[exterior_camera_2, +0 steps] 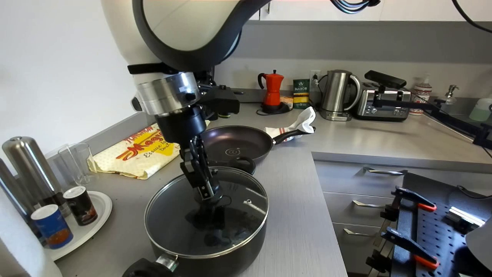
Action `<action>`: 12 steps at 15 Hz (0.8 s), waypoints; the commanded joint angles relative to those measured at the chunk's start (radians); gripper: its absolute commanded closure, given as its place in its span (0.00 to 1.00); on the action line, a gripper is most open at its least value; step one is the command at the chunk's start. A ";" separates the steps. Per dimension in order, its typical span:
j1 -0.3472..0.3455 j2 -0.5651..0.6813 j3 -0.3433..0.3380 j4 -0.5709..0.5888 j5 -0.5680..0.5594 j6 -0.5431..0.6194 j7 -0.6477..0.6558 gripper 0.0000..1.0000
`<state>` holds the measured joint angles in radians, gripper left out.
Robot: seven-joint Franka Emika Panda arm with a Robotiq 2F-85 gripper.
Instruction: Pick up the lid from the pot and put it on the counter
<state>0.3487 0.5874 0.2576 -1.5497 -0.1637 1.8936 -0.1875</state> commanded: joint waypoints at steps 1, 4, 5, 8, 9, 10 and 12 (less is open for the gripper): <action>0.008 0.020 -0.005 0.048 -0.002 -0.038 -0.020 0.75; 0.013 -0.004 -0.006 0.039 -0.007 -0.052 -0.006 0.75; 0.015 -0.015 -0.007 0.035 -0.009 -0.055 0.001 0.75; 0.023 -0.062 -0.012 0.012 -0.023 -0.065 0.029 0.75; 0.022 -0.077 -0.013 0.005 -0.026 -0.061 0.034 0.75; 0.021 -0.091 -0.015 0.000 -0.027 -0.063 0.040 0.75; 0.013 -0.121 -0.022 -0.014 -0.030 -0.057 0.048 0.75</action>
<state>0.3553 0.5364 0.2541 -1.5393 -0.1706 1.8609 -0.1679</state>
